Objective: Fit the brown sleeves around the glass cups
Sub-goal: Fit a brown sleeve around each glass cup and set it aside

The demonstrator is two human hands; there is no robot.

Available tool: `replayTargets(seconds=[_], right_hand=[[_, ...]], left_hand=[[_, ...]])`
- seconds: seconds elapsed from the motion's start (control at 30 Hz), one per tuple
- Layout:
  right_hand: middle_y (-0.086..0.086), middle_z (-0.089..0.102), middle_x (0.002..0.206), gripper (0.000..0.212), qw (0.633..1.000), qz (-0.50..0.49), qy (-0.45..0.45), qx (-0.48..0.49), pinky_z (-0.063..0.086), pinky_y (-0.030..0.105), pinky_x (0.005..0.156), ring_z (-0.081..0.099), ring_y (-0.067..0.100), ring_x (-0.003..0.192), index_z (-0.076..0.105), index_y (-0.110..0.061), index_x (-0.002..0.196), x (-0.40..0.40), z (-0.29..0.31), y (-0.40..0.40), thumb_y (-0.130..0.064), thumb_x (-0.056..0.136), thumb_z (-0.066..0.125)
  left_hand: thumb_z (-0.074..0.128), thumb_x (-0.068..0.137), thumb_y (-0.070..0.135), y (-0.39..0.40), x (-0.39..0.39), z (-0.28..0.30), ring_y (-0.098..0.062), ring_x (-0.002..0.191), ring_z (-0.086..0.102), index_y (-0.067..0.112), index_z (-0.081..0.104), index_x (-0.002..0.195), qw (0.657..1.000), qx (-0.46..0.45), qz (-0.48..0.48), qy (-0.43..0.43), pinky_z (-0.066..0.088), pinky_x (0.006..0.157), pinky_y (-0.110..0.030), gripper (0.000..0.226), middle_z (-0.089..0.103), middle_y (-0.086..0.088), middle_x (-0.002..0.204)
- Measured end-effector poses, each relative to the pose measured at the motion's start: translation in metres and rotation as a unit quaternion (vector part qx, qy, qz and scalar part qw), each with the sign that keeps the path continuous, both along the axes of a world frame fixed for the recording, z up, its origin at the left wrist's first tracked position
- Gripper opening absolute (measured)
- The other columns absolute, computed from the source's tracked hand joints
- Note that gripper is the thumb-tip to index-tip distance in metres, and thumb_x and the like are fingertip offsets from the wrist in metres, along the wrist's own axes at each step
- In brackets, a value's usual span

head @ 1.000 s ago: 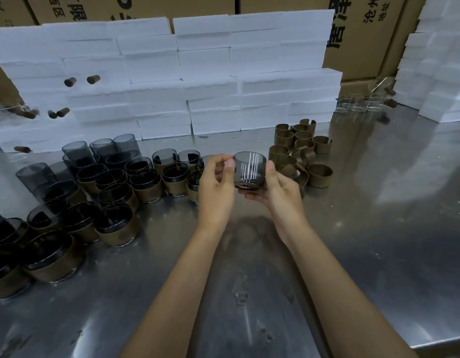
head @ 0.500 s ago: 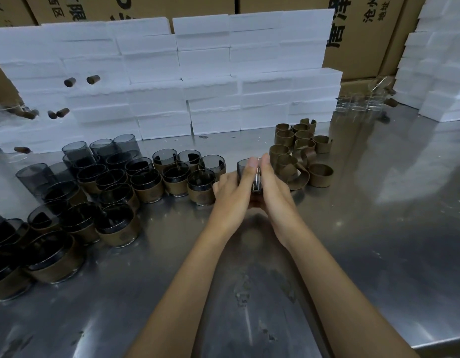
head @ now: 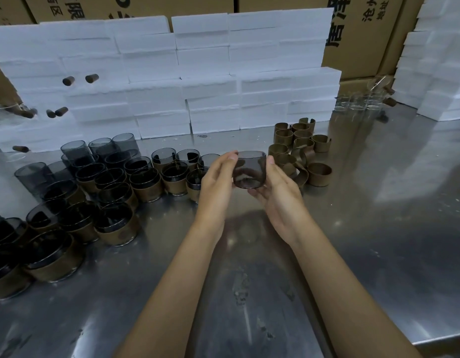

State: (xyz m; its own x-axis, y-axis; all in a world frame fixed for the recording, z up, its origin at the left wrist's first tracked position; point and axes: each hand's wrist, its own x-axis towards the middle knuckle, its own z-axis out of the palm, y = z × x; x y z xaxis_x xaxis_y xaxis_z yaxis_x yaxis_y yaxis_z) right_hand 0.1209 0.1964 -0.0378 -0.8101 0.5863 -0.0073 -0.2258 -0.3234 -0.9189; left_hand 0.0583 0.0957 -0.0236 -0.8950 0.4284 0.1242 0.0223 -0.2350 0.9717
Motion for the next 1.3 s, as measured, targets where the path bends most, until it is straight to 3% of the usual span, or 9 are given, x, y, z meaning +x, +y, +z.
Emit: replayTargets(seconds=[0.2,0.33,0.5,0.63,0.73,0.87,1.1,1.17,1.3], right_hand=[[0.019,0.069,0.129,0.06,0.983,0.105,0.04,-0.143,0.056,0.036,0.099,0.068,0.032,0.12,0.056,-0.003,0.14,0.004,0.003,0.005,-0.05,0.104,0.044],[0.014,0.072,0.127,0.055,0.977,0.123,0.066,-0.16,0.055,0.037,0.101,0.068,0.028,0.121,0.054,-0.004,0.141,0.004,0.001,0.007,-0.046,0.107,0.04],[0.017,0.062,0.141,0.043,0.974,0.166,0.079,-0.133,0.042,0.048,0.116,0.057,0.036,0.134,0.059,-0.009,0.133,0.006,-0.001,0.008,-0.04,0.107,0.045],[0.02,0.056,0.148,0.047,0.977,0.189,0.062,-0.077,0.035,0.053,0.121,0.052,0.038,0.138,0.049,-0.005,0.148,0.006,-0.001,0.006,-0.032,0.11,0.043],[0.016,0.058,0.147,0.045,0.983,0.177,0.045,-0.023,0.037,0.051,0.118,0.059,0.032,0.129,0.05,-0.011,0.15,0.006,0.001,0.002,-0.028,0.109,0.044],[0.014,0.063,0.142,0.048,0.986,0.155,0.04,-0.042,0.044,0.045,0.112,0.063,0.03,0.123,0.056,-0.013,0.145,0.007,0.002,-0.003,-0.031,0.101,0.055],[0.019,0.069,0.13,0.052,0.982,0.124,0.063,-0.126,0.052,0.043,0.108,0.067,0.034,0.121,0.06,-0.003,0.136,0.008,0.004,0.0,-0.037,0.097,0.061],[0.018,0.071,0.125,0.043,0.986,0.099,0.062,-0.12,0.056,0.04,0.102,0.067,0.036,0.121,0.066,-0.006,0.128,0.007,0.003,0.001,-0.036,0.096,0.063],[0.023,0.068,0.127,0.047,0.998,-0.004,0.024,-0.05,0.06,0.04,0.087,0.073,0.034,0.105,0.063,-0.004,0.129,0.004,0.001,-0.001,-0.034,0.094,0.071]], left_hand=[[0.054,0.103,0.022,-0.002,-0.001,-0.003,-0.002,0.126,0.06,0.028,0.067,0.13,0.999,-0.005,-0.038,0.017,0.041,0.114,-0.029,0.03,0.072,0.014,0.126],[0.069,0.092,0.022,-0.002,0.005,-0.002,0.01,0.115,0.063,0.028,0.063,0.133,0.997,-0.003,-0.067,0.03,0.041,0.104,-0.021,0.042,0.071,0.022,0.124],[0.079,0.078,0.032,-0.003,0.005,-0.001,-0.007,0.118,0.067,0.032,0.06,0.125,0.998,0.009,-0.055,0.035,0.042,0.111,-0.032,0.051,0.071,0.013,0.127],[0.084,0.076,0.036,-0.004,0.004,-0.001,-0.014,0.096,0.072,0.027,0.056,0.117,0.999,0.013,-0.032,0.018,0.052,0.099,-0.036,0.051,0.076,0.002,0.109],[0.08,0.088,0.037,-0.004,0.001,-0.001,-0.02,0.089,0.069,0.017,0.056,0.115,1.0,0.021,0.007,-0.013,0.052,0.09,-0.039,0.042,0.073,-0.003,0.096],[0.057,0.105,0.03,-0.002,-0.003,-0.002,-0.026,0.097,0.066,0.017,0.061,0.1,0.996,0.038,0.034,-0.068,0.051,0.1,-0.048,0.015,0.072,-0.009,0.099],[0.044,0.105,0.005,0.0,0.0,0.001,-0.018,0.107,0.068,0.016,0.072,0.101,0.995,0.056,0.026,-0.076,0.052,0.093,-0.032,0.03,0.073,-0.007,0.115],[0.046,0.103,0.006,0.001,0.002,0.001,-0.009,0.108,0.066,0.015,0.073,0.112,0.998,0.022,0.057,-0.024,0.053,0.096,-0.026,0.031,0.071,0.0,0.114],[0.062,0.101,0.02,0.007,0.008,-0.006,0.011,0.101,0.064,0.022,0.07,0.116,0.992,-0.032,0.052,0.114,0.045,0.081,-0.005,0.017,0.071,0.017,0.107]])
